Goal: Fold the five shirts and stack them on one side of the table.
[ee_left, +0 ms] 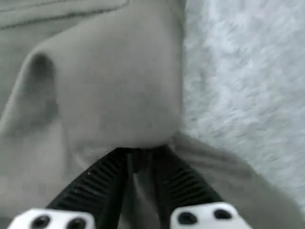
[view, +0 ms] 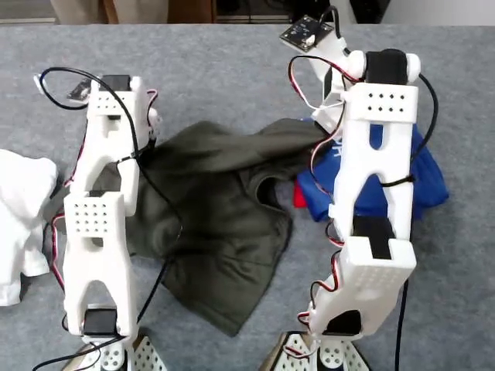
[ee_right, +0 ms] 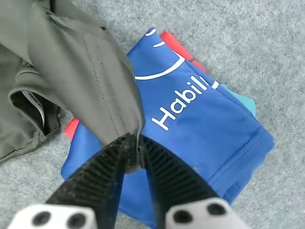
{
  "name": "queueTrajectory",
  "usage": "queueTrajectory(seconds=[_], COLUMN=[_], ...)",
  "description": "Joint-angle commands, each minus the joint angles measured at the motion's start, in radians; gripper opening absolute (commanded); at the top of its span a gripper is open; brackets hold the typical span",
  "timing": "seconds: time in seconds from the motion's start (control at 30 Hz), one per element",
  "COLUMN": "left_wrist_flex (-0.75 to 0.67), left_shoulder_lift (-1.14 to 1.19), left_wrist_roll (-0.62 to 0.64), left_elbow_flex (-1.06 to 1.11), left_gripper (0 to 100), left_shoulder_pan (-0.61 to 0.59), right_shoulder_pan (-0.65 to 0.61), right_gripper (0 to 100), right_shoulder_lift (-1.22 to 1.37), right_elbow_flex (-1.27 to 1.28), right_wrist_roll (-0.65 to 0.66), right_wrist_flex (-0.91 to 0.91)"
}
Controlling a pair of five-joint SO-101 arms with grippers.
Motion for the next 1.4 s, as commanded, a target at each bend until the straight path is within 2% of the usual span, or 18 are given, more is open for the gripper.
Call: queueTrajectory(seconds=[0.0,0.17,0.3,0.53,0.63,0.77,0.83,1.0,1.27,1.37], left_wrist_flex=[0.092,0.130,0.130,0.109,-0.020,-0.201,-0.239,-0.273,-0.221,-0.199], left_shoulder_lift=[-0.016,-0.051,-0.183,-0.578,-0.665,-0.750,-0.783,-0.858,-1.015,-1.110], left_wrist_roll=[-0.049,-0.106,-0.110,-0.351,-0.434,-0.463,-0.503,-0.700,-0.951,-0.965], left_elbow_flex=[-0.087,-0.124,-0.005,0.465,0.730,0.993,1.079,1.280,1.389,1.369], left_gripper=[2,2,2,2,2,2,2,2,2,10], left_shoulder_pan=[-0.003,-0.003,0.005,-0.002,-0.008,-0.071,-0.083,-0.084,-0.092,-0.095], right_shoulder_pan=[0.016,0.016,0.016,0.016,0.010,0.005,0.005,0.005,-0.024,-0.022], right_gripper=[0.5,0.5,0.5,0.5,0.5,0.5,0.5,0.5,0.5,0.5], right_shoulder_lift=[-0.013,-0.013,-0.010,-0.005,-0.005,-0.007,-0.007,-0.005,-0.013,-0.013], right_elbow_flex=[0.001,0.001,0.002,0.002,0.002,0.027,0.033,0.051,0.093,0.099], right_wrist_roll=[-0.012,-0.012,-0.008,-0.011,-0.011,-0.005,-0.005,-0.005,-0.005,0.009], right_wrist_flex=[-0.008,-0.006,-0.005,-0.009,-0.009,-0.011,-0.012,-0.034,-0.048,-0.044])
